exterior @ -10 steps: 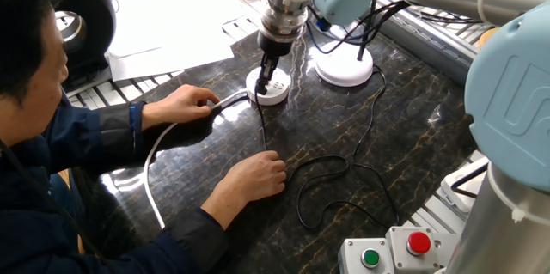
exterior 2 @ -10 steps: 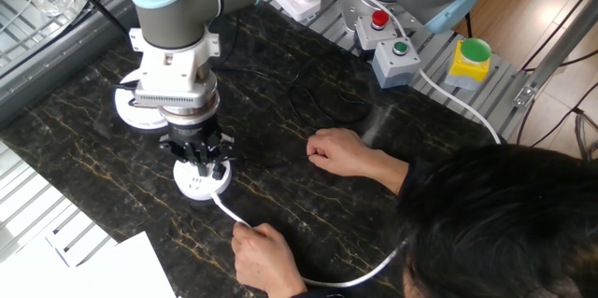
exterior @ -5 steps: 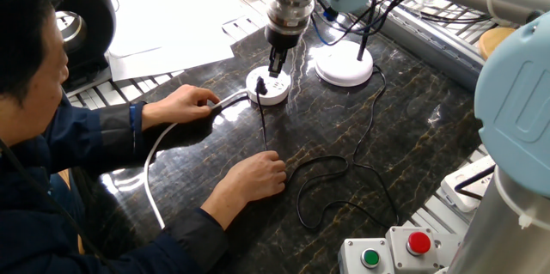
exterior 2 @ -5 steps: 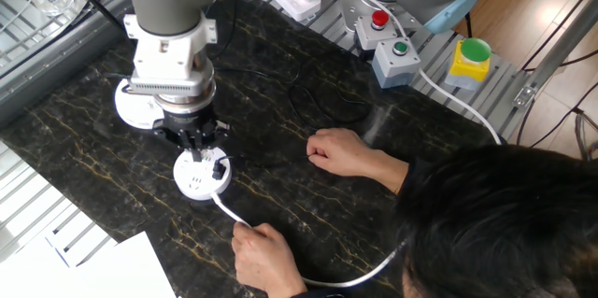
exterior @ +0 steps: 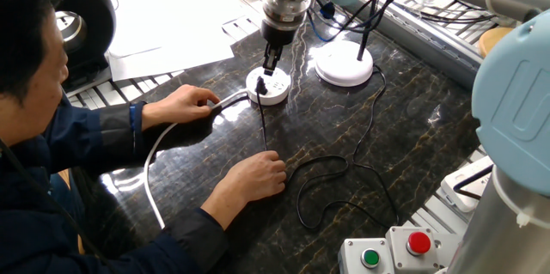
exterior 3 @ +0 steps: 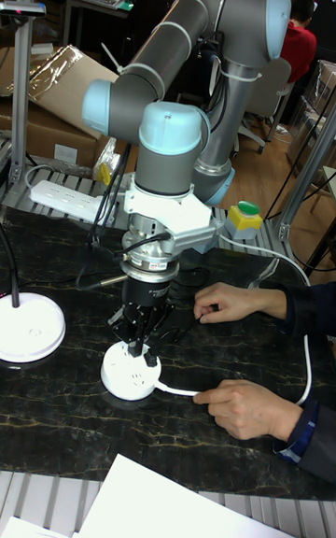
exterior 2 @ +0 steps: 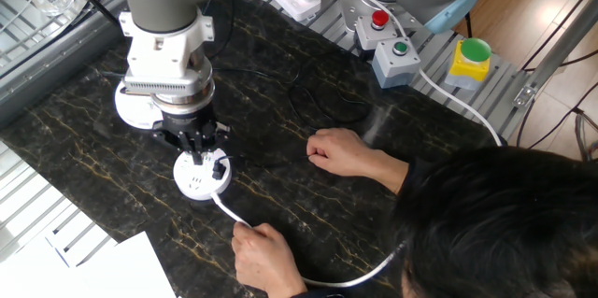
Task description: Plug in the power cord of the desk lamp, turn on the socket, and light up the desk lamp
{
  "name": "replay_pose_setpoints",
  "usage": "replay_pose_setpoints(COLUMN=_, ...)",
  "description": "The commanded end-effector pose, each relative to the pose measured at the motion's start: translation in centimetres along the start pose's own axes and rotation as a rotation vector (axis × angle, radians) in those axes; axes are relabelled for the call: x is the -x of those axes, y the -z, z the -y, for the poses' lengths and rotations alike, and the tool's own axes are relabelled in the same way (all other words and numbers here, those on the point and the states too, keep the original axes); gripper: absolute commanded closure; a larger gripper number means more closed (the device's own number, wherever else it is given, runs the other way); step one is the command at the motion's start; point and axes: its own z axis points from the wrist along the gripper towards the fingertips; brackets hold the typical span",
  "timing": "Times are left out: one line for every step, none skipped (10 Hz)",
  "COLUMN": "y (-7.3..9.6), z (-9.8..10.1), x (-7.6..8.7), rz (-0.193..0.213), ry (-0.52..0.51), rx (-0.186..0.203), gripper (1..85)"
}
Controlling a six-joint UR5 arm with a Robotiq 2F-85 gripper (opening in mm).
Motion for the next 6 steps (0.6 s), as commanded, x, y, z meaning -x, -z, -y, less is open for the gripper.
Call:
replay_pose_setpoints(y=-0.3, z=0.0, x=0.9, rz=0.023, ry=-0.014, rx=0.007, gripper=84.3)
replay_pose_setpoints(y=-0.6, z=0.1, x=0.8, rz=0.026, ry=-0.011, rx=0.003, gripper=84.3)
replay_pose_setpoints(y=-1.0, z=0.3, x=0.8, rz=0.032, ry=-0.008, rx=-0.002, gripper=84.3)
replay_pose_setpoints(y=-1.3, z=0.3, x=0.8, rz=0.036, ry=-0.008, rx=-0.005, gripper=84.3)
replay_pose_setpoints(y=-1.6, z=0.3, x=0.7, rz=0.038, ry=-0.006, rx=-0.006, gripper=84.3)
replay_pose_setpoints(y=-1.8, z=0.3, x=0.7, rz=0.041, ry=-0.006, rx=-0.008, gripper=84.3)
